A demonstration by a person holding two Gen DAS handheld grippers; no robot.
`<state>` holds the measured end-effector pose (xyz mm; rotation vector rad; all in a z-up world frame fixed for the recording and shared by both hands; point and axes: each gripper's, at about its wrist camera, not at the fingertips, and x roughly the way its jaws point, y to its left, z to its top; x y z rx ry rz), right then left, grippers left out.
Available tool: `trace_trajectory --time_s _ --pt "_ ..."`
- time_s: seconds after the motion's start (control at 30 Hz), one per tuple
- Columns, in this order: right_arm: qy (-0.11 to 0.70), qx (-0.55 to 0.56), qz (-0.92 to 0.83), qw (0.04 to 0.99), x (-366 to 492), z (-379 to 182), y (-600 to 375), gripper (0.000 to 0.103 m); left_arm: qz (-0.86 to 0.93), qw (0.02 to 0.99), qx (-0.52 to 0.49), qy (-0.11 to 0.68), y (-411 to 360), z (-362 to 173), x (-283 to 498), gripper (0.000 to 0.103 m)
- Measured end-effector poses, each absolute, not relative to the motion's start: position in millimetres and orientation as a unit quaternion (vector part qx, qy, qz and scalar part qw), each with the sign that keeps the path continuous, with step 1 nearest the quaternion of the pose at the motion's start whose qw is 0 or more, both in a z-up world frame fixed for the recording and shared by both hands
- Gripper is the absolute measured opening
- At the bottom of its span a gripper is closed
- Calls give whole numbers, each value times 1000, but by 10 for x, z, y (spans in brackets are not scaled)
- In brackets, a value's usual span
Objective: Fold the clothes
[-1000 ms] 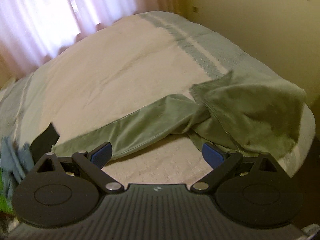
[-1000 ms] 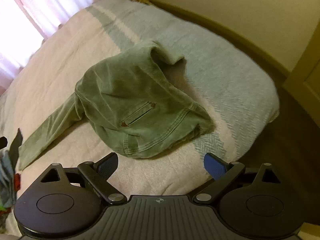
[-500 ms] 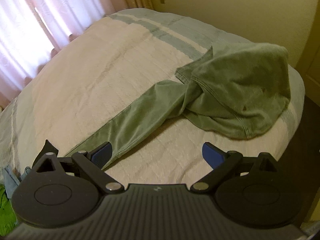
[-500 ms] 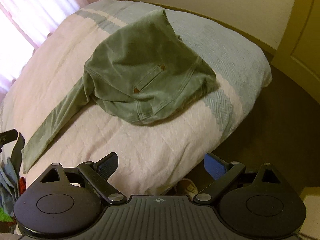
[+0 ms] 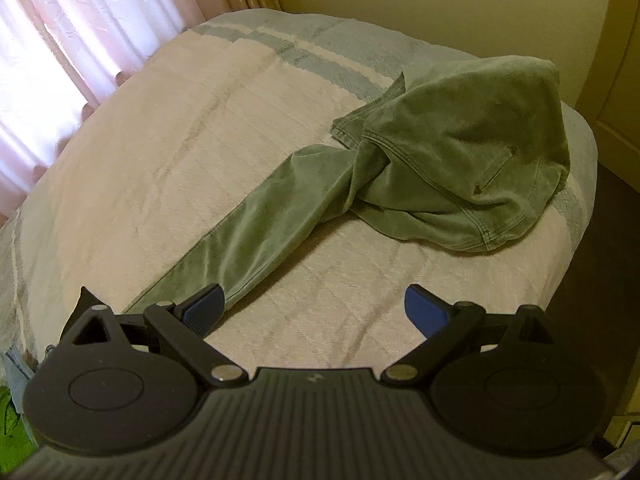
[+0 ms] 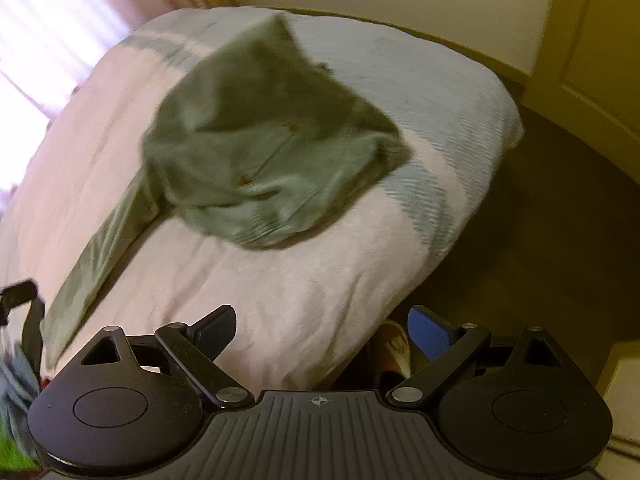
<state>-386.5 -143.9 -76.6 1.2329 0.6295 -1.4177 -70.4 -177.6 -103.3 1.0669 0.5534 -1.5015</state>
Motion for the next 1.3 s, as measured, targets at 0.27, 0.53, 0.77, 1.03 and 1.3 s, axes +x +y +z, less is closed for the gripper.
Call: trace_trajectory --time_s 0.27,0.53,0.77,1.03,1.3 --pt "136 624 -600 481 -4961 -1002 -1901 95 -639 574 462 221 -2341 -983 -972 95" --pt "-75 785 -516 335 -5971 -1611 -2365 95 -653 568 464 192 -3416 -826 -1576 95" --pt "-119 838 -484 224 -6301 -2027 -2644 95 -662 520 509 181 -4532 -1028 -2284 96" --pt "-121 858 -475 156 -6266 -2411 -2652 95 -662 427 599 146 -5586 -1560 -3568 96" --pt "-142 857 -482 113 -6387 -2577 -2547 95 -581 314 751 9 -5658 -2989 -4807 98"
